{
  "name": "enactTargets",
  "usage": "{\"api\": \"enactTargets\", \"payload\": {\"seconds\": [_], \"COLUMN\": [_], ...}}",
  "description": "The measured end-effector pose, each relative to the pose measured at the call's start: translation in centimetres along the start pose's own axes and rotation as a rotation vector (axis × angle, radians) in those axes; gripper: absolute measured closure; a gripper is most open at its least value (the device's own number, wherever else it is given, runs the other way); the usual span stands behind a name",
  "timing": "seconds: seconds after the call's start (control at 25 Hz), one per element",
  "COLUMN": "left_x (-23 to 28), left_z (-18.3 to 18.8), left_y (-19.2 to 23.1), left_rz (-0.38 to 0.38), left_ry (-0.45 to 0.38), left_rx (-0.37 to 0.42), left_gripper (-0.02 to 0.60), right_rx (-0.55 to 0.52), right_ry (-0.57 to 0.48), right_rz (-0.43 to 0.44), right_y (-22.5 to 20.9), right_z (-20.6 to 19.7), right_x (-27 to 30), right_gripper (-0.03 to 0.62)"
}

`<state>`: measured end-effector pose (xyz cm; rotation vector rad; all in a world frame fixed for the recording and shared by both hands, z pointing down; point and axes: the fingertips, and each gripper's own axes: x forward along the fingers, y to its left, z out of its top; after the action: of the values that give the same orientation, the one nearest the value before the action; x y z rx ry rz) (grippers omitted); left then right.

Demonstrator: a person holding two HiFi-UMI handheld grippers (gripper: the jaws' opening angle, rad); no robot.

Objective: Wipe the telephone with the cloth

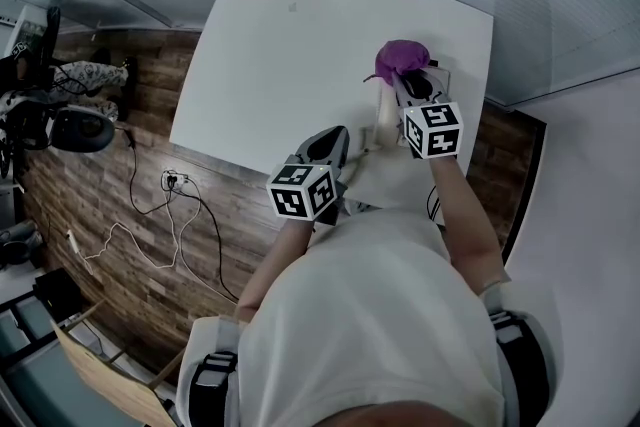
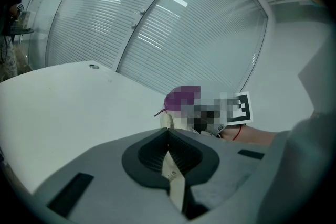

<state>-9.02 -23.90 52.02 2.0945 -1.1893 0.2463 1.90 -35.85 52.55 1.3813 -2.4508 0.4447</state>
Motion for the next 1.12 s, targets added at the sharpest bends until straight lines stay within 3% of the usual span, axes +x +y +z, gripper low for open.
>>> {"api": "enactTargets", "payload": {"seconds": [1.12], "left_x": [-3.0], "left_z": [-1.5], "left_y": [-0.5], "left_rz": [0.004], "left_ry": [-0.023], "left_rx": [0.005], "left_gripper": [0.560], "right_rx": [-0.019], "right_ry": [0.040], "right_rz": [0.033], "right_y": [3.9], "right_z": [-3.2], "right_x": [-3.7], "right_gripper": [0.548]}}
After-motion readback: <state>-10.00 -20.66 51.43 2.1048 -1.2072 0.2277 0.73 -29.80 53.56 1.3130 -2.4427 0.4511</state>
